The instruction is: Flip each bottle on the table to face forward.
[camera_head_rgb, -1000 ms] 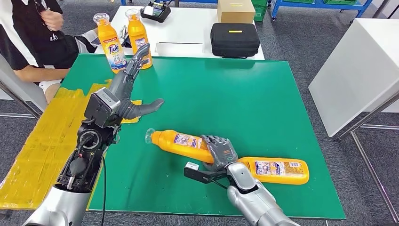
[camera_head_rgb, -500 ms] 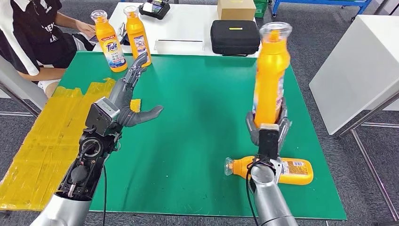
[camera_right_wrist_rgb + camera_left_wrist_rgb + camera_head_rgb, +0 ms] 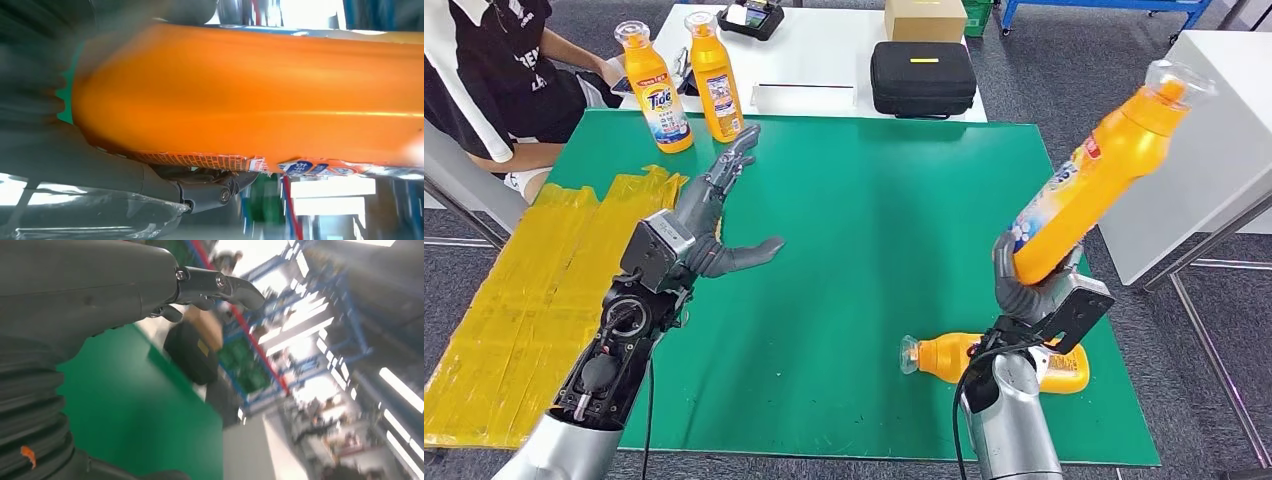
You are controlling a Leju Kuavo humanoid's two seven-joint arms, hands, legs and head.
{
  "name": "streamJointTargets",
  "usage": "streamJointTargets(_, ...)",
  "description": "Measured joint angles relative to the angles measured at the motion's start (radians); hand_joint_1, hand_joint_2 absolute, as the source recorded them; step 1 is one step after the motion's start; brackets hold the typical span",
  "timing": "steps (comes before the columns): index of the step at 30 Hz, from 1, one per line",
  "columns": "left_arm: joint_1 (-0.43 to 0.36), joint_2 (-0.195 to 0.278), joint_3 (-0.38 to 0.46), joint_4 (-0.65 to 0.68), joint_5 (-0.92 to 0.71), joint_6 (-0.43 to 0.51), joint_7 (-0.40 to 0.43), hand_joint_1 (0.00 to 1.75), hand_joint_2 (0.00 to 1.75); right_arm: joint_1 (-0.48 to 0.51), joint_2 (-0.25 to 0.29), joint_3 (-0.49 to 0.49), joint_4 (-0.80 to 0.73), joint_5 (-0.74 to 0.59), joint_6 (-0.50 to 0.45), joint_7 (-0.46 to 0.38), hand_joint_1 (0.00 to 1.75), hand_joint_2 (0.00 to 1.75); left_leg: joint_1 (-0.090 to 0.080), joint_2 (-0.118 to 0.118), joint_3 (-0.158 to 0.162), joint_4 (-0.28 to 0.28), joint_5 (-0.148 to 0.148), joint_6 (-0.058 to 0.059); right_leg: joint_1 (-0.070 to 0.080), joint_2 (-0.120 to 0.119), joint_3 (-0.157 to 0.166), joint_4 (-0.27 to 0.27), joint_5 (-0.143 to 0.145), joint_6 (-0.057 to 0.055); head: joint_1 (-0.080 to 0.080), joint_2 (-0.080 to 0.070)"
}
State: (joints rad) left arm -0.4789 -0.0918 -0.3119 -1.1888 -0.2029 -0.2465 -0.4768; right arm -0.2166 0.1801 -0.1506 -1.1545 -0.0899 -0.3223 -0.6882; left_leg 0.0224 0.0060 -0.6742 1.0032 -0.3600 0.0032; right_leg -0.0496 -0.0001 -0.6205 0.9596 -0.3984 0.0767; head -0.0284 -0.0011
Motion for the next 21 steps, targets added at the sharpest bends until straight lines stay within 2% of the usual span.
streamJointTargets(3,-0.001,-0.001,-0.013,0.022,0.076,-0.11,0.053,0.0,1.75,-0.007,-0.001,0.038,0.029,0.039,0.11,-0.004,1.75,1.75,0.0,0.0,0.0,0.0,0.0,0.0,0.0,0.0,0.0,0.0,0.0,0.0,0.0,0.0)
streamJointTargets(6,-0.005,-0.005,-0.025,0.048,0.155,-0.196,0.094,0.0,1.75,-0.015,0.001,0.096,0.056,0.111,0.157,-0.006,1.75,1.75,0.0,0.0,0.0,0.0,0.0,0.0,0.0,0.0,0.0,0.0,0.0,0.0,0.0,0.0)
streamJointTargets(12,-0.036,-0.023,-0.047,0.103,0.277,-0.256,0.163,0.0,1.75,-0.044,0.021,0.226,0.131,0.205,0.125,-0.008,1.75,1.75,0.0,0.001,0.0,0.0,0.0,0.0,0.0,0.0,0.0,0.0,0.0,0.0,0.0,0.0)
streamJointTargets(21,-0.072,-0.039,-0.081,0.138,0.348,-0.262,0.208,0.0,1.75,-0.087,0.049,0.347,0.25,0.275,0.082,-0.009,1.75,1.75,0.0,0.001,0.0,0.0,0.0,0.0,0.0,0.0,0.0,0.0,0.0,0.0,0.0,0.0)
